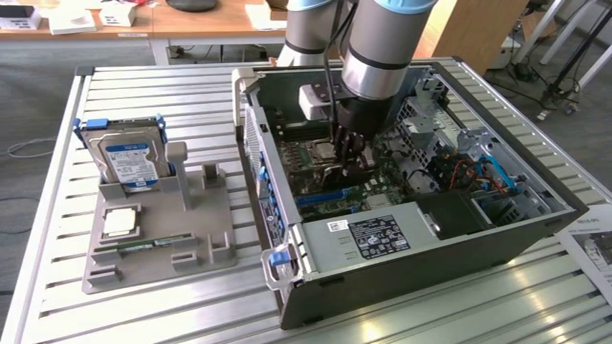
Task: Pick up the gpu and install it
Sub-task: 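Insert the gpu into the slot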
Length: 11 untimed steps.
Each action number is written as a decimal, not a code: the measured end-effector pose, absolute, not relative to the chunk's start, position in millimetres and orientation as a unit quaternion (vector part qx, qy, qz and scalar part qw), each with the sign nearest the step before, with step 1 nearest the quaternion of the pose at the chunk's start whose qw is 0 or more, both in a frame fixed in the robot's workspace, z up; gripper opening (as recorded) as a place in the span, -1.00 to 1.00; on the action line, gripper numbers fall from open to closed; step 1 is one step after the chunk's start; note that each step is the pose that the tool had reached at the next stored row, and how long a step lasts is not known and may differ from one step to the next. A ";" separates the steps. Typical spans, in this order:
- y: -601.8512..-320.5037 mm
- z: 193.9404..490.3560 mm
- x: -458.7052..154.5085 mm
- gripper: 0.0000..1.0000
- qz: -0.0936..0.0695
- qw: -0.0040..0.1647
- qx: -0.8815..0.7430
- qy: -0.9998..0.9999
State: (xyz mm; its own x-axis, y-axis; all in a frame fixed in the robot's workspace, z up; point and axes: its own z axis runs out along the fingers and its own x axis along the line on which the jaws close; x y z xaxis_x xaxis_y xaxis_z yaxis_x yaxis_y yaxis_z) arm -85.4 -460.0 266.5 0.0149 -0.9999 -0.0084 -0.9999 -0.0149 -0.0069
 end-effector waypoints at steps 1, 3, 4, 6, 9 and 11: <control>-460.0 265.8 -85.4 -0.46 0.001 0.005 -0.712 0.702; -460.2 264.4 -85.6 -0.46 0.001 0.005 -0.712 0.702; -460.3 263.4 -85.9 -0.46 0.001 0.005 -0.712 0.702; -460.6 261.7 -86.7 -0.46 0.001 0.005 -0.712 0.702; -460.8 260.2 -87.5 -0.46 0.001 0.006 -0.712 0.702; -460.7 259.5 -88.7 -0.46 0.001 0.006 -0.712 0.702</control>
State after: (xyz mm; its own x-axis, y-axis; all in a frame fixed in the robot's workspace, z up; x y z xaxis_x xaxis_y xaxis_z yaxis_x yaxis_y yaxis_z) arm -88.7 -460.7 259.5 0.0149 -0.9998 -0.0100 -0.9999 -0.0148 -0.0070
